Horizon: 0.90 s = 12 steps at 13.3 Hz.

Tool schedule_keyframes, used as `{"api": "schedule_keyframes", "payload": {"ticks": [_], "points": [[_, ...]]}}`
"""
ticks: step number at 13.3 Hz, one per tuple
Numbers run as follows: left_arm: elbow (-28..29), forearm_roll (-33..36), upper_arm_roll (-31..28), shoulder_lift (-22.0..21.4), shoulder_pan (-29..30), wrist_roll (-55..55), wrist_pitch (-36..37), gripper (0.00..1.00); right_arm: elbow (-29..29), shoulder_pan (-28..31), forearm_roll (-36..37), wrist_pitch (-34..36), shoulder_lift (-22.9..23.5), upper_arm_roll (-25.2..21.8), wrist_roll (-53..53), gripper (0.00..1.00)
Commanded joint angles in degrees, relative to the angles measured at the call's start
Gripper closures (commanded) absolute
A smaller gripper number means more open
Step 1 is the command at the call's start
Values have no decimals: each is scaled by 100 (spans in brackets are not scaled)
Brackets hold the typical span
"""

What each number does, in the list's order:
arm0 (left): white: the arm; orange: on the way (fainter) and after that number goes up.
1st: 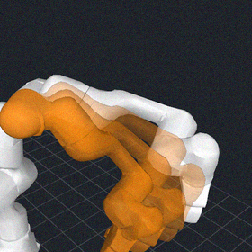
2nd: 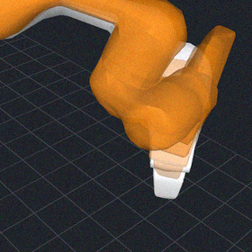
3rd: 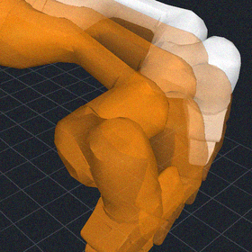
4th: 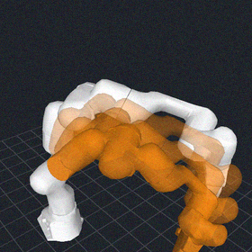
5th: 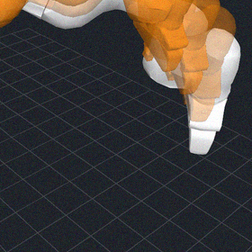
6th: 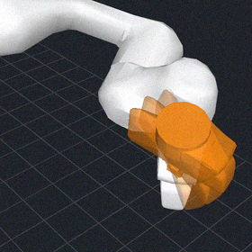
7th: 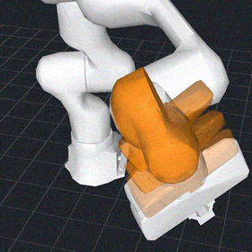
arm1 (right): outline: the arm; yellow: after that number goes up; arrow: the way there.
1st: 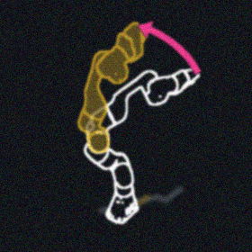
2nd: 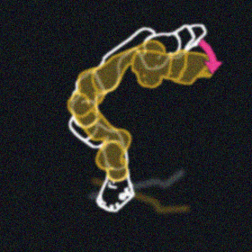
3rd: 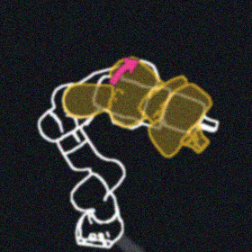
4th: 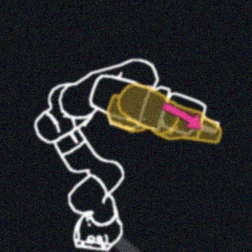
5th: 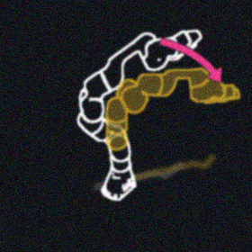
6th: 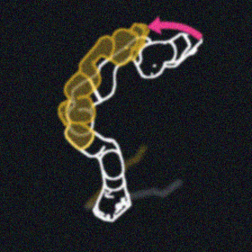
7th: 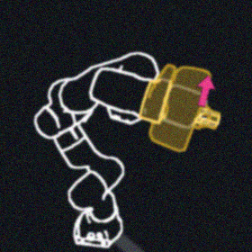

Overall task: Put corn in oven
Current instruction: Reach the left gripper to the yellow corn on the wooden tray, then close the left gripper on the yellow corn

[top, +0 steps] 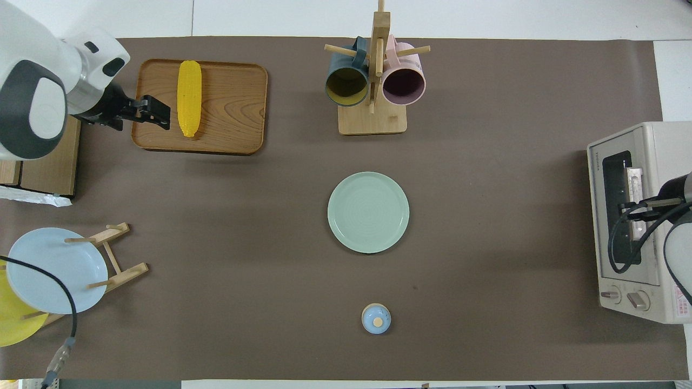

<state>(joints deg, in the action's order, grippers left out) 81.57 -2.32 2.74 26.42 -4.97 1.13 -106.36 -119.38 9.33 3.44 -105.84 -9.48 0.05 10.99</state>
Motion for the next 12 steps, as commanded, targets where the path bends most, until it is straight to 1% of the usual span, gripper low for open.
{"api": "schedule_keyframes", "payload": {"ticks": [1,2,3,5,6,7,9,11,12], "points": [[-1552,83,139,1423,-12,-95,-59,0,-155,235,269,-261,60,39,78,100],[-1582,66,148,1575,22,-104,-426,0,-155,236,376,-305,61,48,78,100],[-1565,65,148,1638,14,-104,-665,0,-155,236,403,-340,61,39,78,100],[-1329,109,139,1674,-4,-104,-1095,0,-155,236,516,-437,122,39,87,100],[-1310,118,139,1830,-4,-130,-1315,0,-155,236,648,-481,131,39,96,100],[-1345,144,130,1936,-12,-296,-1378,0,-155,236,693,-498,140,48,96,100],[-1328,153,113,1964,-4,-447,-1536,0,-155,236,816,-499,184,48,105,100],[-1293,302,121,1964,-4,-447,-1633,0,-164,245,807,-499,201,48,105,100],[-1293,311,121,1964,-4,-447,-1599,13,-173,245,807,-499,219,48,105,100]]}}
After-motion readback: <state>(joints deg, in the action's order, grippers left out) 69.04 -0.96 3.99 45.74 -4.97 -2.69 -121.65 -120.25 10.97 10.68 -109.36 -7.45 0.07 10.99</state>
